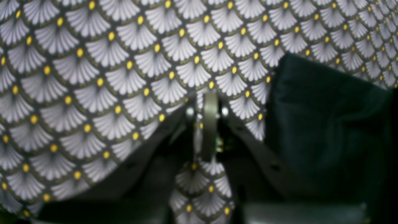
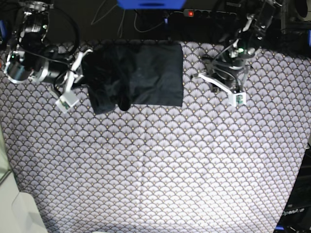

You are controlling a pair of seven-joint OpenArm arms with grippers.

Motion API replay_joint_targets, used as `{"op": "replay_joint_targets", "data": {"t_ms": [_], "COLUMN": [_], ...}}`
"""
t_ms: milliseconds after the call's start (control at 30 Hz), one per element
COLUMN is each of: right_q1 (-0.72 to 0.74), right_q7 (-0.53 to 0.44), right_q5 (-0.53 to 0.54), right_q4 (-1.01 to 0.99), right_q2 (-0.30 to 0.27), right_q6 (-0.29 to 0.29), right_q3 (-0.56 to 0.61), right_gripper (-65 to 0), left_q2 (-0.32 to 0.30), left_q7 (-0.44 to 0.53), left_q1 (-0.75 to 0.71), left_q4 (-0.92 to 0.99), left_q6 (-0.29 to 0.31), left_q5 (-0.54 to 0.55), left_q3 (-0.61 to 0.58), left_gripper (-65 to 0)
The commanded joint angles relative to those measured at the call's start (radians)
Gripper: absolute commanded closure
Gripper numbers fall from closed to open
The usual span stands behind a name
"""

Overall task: Fold the T-shirt properly
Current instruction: 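Grasp the bundle's loose end with the right gripper and push it inward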

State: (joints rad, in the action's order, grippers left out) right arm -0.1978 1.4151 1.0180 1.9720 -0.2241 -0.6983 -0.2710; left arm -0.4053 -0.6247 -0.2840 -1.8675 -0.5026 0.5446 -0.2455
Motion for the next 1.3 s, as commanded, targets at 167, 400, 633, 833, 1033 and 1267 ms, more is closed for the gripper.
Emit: {"op": "replay_joint_targets", "data": {"t_ms": [167,400,633,833,1033,1267], "right_q1": [0.021,0.071,0.08,0.08,0.08,0.08], "right_q7": [-0.019,-0.035,-0.107,-0.116,-0.118,-0.118], "right_q5": [0.031,0.029,0.028,0.028,0.028,0.029], "right_q4": [0.016,0.014,-0.049,-0.053,-0.053,-0.053], "right_q2": [0.058,0.087,0.091,0.091,0.091,0.091], "right_q6": [0.0,0.0,0.0,0.0,0.0,0.0], "right_q3": [0.026,0.134,0.18,0.212,0.263,0.27], "right_gripper": [0.0,0.0,0.0,0.0,-0.7,-21.4], "left_q2": [-0.013,-0.014,-0.016,-0.028,-0.028,-0.028], "left_q7": [0.021,0.022,0.024,0.029,0.029,0.029], "left_q1": [0.01,0.01,0.009,0.01,0.01,0.009], "left_q4": [-0.019,-0.019,-0.021,-0.021,-0.021,-0.021], "left_q6": [0.002,0.002,0.002,0.002,0.002,0.002], "left_q5": [-0.005,-0.005,-0.005,0.001,-0.004,0.001], "left_q3": [0.005,0.005,0.005,0.007,0.007,0.007], "left_gripper": [-2.7,-2.7,-2.7,-2.7,-2.7,-2.7]}}
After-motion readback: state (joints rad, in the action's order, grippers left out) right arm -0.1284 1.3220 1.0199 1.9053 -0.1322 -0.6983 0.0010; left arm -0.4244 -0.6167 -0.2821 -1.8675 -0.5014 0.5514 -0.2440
